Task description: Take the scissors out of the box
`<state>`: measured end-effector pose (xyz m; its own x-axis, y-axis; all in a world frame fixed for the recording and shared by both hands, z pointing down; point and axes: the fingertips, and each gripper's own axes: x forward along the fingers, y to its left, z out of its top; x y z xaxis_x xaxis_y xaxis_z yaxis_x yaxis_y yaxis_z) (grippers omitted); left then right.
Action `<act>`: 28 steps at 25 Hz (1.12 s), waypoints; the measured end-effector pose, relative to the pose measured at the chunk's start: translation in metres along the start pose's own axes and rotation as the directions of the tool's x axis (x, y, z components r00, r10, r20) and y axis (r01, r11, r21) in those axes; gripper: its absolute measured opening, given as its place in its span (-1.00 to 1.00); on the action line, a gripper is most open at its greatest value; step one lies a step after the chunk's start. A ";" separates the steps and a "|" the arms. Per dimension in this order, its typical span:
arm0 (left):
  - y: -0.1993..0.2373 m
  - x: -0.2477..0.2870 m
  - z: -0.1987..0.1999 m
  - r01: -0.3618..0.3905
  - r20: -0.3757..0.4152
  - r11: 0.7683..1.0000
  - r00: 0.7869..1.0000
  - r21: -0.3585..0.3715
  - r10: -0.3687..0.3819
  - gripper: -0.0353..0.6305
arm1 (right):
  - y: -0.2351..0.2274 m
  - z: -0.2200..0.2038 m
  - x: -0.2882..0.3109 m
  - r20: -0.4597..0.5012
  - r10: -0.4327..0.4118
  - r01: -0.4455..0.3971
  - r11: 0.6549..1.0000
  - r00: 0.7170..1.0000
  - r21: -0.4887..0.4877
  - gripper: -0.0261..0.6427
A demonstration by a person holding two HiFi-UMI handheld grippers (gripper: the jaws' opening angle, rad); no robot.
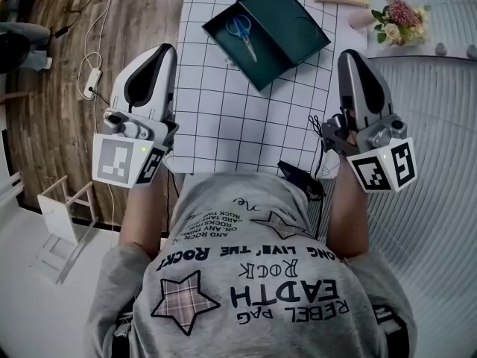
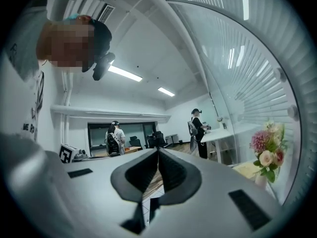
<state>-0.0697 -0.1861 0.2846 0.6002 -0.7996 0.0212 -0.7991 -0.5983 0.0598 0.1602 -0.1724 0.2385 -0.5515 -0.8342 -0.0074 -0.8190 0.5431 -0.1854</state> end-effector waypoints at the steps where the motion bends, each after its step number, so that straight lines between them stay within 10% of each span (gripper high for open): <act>1: 0.001 0.002 -0.001 -0.004 0.001 1.000 1.000 0.001 0.004 -0.87 | -0.001 -0.002 0.002 -0.004 0.005 -0.005 1.000 1.000 0.001 -0.88; 28: 0.043 0.040 -0.030 -0.067 -0.022 0.998 0.998 0.007 0.067 -0.87 | -0.019 -0.083 0.108 -0.164 0.055 -0.042 0.996 0.985 0.081 -0.87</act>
<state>-0.0794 -0.2423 0.3180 0.5460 -0.8365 0.0472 -0.8376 -0.5439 0.0508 0.1026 -0.2648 0.3228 -0.6143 -0.7759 0.1438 -0.7794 0.5682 -0.2640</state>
